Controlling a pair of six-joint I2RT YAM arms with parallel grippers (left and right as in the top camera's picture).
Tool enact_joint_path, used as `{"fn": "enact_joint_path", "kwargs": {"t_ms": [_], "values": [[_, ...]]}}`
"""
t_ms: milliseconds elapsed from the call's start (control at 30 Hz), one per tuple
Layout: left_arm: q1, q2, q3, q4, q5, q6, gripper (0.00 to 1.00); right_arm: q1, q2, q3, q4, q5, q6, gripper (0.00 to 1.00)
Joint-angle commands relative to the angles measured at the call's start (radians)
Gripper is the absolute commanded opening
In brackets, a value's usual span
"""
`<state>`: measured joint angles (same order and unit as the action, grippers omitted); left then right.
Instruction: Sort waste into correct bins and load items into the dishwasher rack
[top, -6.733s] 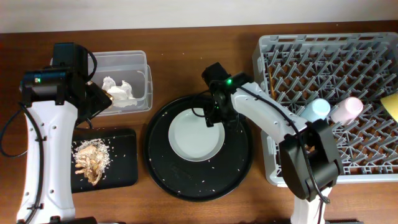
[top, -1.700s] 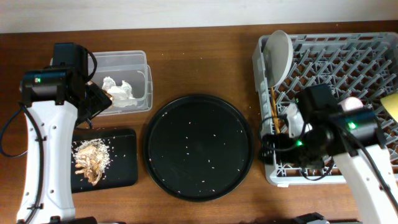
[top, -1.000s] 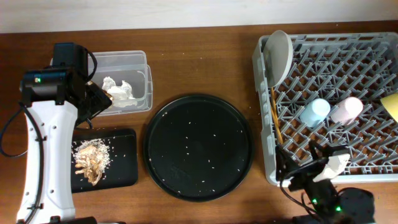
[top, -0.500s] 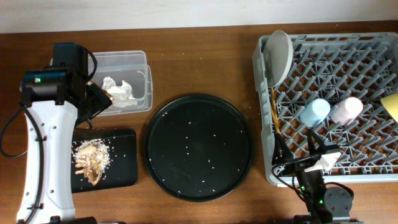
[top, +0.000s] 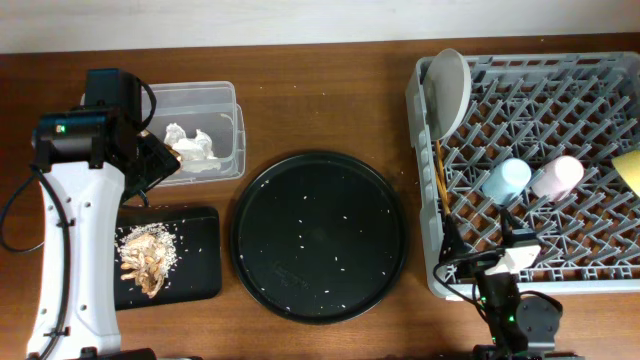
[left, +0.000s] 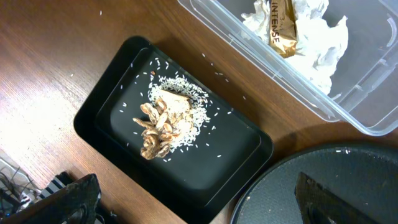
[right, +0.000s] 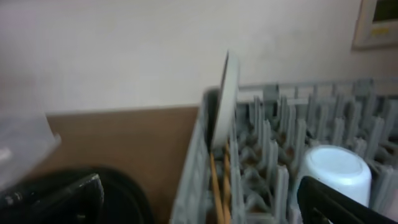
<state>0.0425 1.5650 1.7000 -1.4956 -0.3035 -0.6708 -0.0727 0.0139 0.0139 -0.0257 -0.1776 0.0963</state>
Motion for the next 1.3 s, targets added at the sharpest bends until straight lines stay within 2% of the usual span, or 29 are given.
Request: {"fn": "enact_joint_path", "kwargs": {"t_ms": [0,167,300,633,1267], "values": [[0.006,-0.005,0.005,0.002,-0.007,0.005,1.0,-0.009,-0.011,-0.008,-0.044,0.056,-0.084,0.98],[0.006,-0.005,0.005,0.002,-0.008,0.005,1.0,-0.009,-0.011,-0.008,-0.046,0.067,-0.042,0.98],[0.006,-0.005,0.005,0.001,-0.007,0.005,1.0,-0.009,-0.011,-0.008,-0.051,0.136,0.116,0.98],[0.006,-0.005,0.005,0.001,-0.007,0.005,1.0,-0.008,-0.011,-0.008,-0.053,0.138,-0.146,0.98],[0.004,-0.005,0.005,0.002,-0.007,0.005,1.0,-0.007,-0.011,-0.008,-0.05,0.137,-0.145,0.98]]}}
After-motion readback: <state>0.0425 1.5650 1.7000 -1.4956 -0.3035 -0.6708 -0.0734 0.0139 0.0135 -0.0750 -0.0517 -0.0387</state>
